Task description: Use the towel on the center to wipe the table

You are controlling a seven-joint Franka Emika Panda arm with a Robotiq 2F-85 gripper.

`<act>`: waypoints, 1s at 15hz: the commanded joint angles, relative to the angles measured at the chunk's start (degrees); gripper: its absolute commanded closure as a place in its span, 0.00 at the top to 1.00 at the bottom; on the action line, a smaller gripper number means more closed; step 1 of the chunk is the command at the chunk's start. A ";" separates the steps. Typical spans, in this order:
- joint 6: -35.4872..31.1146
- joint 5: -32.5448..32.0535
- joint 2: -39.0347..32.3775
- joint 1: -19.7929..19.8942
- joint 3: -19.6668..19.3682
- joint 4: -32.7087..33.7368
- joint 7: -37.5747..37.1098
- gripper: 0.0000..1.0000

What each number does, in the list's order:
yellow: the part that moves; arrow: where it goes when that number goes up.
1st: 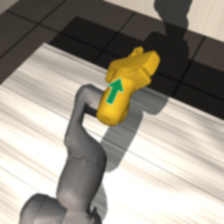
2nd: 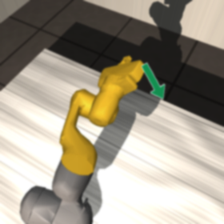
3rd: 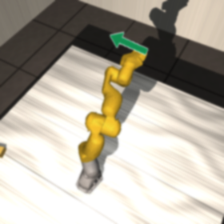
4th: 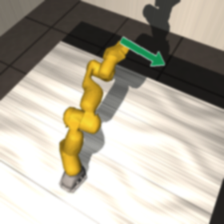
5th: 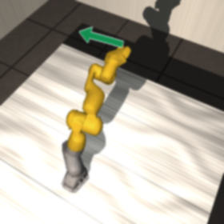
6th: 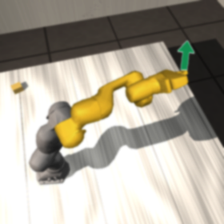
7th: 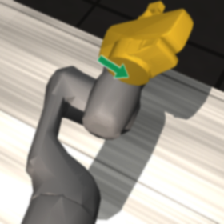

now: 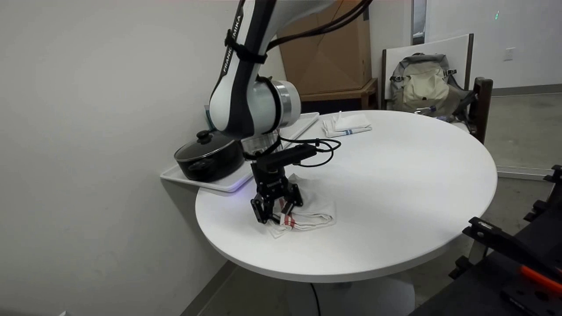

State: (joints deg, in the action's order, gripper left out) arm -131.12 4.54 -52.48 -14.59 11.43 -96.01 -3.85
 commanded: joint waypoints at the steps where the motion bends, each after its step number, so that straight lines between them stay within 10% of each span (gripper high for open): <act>1: 2.64 -1.63 -4.62 0.68 -2.59 8.88 1.61 0.06; 15: -5.87 6.96 0.61 20.03 -4.17 0.85 8.15 0.06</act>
State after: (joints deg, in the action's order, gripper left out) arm -133.63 8.93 -54.96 2.21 7.40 -89.51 2.21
